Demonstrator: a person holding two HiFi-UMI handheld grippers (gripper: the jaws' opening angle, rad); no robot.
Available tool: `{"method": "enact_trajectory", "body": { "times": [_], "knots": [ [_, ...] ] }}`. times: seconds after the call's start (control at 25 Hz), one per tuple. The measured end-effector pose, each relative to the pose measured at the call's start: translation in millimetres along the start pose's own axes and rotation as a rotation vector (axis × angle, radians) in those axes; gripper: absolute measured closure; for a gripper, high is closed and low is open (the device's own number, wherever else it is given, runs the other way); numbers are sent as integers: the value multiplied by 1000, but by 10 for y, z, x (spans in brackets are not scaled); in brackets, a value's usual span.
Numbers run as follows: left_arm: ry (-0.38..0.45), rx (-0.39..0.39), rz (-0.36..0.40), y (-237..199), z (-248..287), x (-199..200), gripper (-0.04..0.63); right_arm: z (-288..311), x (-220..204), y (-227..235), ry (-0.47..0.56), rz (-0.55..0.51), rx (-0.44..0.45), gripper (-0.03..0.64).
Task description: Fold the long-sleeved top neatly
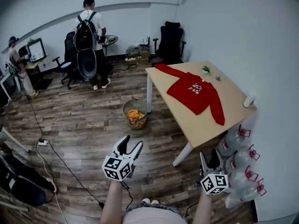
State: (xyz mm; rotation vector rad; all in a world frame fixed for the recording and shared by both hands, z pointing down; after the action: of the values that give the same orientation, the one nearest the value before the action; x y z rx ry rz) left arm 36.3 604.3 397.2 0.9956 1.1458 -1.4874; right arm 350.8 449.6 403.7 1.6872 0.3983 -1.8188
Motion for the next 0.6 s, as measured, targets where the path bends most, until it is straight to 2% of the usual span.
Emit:
{"method": "enact_trajectory", "body": {
  "times": [0.12, 0.2, 0.36, 0.6],
  "knots": [
    [2, -17, -11, -57, -39, -84, 254, 19, -50, -23, 13, 22, -3, 223],
    [10, -21, -21, -120, -53, -107, 211, 68, -69, -58, 7, 33, -4, 170],
    [19, -18, -26, -236, -35, -98, 187, 162, -72, -118, -1, 29, -4, 150],
    [17, -16, -35, -317, 74, -181, 185, 229, -103, -91, 0, 17, -13, 150]
  ]
}}
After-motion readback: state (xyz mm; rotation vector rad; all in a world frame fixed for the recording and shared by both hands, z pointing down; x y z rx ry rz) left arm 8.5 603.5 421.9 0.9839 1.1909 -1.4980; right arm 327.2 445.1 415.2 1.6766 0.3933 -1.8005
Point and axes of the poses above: the fingertips, and each gripper's own axes: z forward along the fingers, y to its right, x out of its top, the point moved 3 cm from there along -z, backward along the fingers, and after that the axes turned 11 degrees about -y, right-handed, at the moved point
